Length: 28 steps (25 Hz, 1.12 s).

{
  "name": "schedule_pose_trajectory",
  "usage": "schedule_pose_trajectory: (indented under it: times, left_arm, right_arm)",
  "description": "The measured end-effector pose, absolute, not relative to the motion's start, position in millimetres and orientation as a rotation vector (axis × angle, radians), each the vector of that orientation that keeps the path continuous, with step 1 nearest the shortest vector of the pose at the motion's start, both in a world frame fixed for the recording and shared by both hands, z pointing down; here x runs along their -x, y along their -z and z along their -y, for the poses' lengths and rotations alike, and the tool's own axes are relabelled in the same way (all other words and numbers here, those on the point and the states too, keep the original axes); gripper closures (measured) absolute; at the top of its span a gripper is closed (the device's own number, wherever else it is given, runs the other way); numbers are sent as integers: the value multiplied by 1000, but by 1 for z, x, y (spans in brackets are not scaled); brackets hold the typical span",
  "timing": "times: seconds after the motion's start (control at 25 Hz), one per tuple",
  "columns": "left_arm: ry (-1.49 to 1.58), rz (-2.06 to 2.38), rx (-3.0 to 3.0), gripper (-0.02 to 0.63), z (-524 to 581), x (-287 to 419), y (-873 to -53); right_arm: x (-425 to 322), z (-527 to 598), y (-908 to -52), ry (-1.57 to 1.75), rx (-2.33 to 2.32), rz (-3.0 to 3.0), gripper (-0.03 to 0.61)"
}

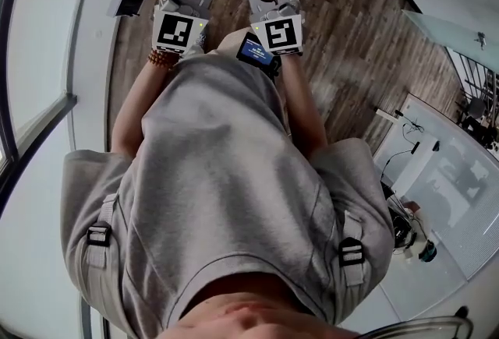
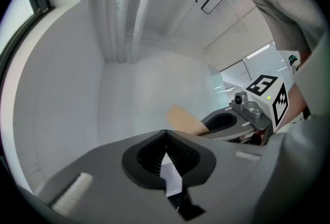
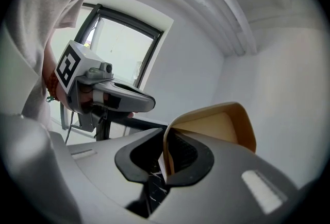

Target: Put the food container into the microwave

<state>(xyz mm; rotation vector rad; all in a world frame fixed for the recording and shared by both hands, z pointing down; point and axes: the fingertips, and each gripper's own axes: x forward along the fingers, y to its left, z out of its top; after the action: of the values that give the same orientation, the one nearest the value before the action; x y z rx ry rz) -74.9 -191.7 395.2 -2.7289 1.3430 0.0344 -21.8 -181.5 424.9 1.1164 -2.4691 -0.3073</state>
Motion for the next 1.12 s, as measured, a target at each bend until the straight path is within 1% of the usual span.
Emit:
schedule_pose_trajectory:
  times: [0.36,0.52,1.12]
  left_arm:
    - [-55,-1367,2750,612,214,74,-398]
    - [-47,-1336,2715,612,210,69,-386]
    - [13,-1345,2731,612,205,92,-404]
  right_arm:
    - [37,192,-437,373,-1014,2500,534]
    - [28,192,-429,395,-1028,2494,534]
    - [21,193,-448,488,-980,2374,534]
